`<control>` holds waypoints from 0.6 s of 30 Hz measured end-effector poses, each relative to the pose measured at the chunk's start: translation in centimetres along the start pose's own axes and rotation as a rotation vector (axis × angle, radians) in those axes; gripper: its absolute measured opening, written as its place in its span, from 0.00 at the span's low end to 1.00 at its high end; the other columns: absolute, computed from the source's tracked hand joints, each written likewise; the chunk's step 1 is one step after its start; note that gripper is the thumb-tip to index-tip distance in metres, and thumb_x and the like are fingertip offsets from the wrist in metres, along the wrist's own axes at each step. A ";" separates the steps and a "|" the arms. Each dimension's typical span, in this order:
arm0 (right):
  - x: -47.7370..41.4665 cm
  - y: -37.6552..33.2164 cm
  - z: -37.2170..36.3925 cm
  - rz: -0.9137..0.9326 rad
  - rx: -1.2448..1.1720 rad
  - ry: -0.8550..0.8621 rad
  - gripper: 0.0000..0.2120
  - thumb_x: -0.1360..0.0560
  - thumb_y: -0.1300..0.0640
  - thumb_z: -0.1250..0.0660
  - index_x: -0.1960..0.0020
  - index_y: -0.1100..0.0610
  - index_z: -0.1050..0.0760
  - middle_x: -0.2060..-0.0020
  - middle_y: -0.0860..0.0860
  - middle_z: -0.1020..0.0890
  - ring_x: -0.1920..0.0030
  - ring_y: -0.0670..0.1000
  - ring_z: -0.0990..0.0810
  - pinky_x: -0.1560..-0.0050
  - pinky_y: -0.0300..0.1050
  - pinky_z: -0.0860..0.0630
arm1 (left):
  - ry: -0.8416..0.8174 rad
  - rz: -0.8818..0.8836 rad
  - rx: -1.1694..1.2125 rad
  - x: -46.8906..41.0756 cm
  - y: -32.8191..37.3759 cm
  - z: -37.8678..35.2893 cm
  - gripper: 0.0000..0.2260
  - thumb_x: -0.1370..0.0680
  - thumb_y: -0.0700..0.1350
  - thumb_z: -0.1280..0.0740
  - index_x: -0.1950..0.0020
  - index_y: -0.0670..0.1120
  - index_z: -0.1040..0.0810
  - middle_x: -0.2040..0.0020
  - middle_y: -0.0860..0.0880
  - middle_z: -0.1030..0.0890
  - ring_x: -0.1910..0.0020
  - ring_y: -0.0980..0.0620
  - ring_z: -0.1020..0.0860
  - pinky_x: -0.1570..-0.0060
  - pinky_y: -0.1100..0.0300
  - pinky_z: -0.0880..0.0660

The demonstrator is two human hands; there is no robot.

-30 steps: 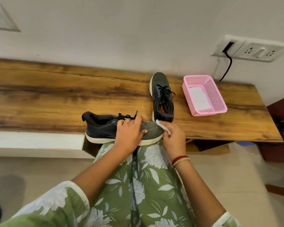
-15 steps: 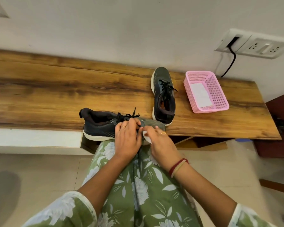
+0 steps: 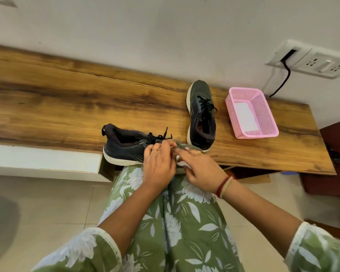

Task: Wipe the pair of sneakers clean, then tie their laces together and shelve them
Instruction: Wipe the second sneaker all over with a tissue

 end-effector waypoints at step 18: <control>1.1 1.2 0.8 -0.215 -0.443 0.165 0.19 0.25 0.65 0.38 0.37 0.49 0.33 0.52 0.50 0.20 0.68 0.43 0.24 0.65 0.41 0.24 | -0.007 0.041 0.051 -0.1 0.1 0.3 0.17 0.26 0.39 0.33 0.41 0.49 0.34 0.64 0.55 0.24 0.62 0.51 0.22 0.50 0.59 0.39</control>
Point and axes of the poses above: each hand's wrist, its own x-axis away from the middle knuckle, its own z-axis out of the back of the hand, y = z × x, the point moved 4 cm from there along -x, towards the middle knuckle
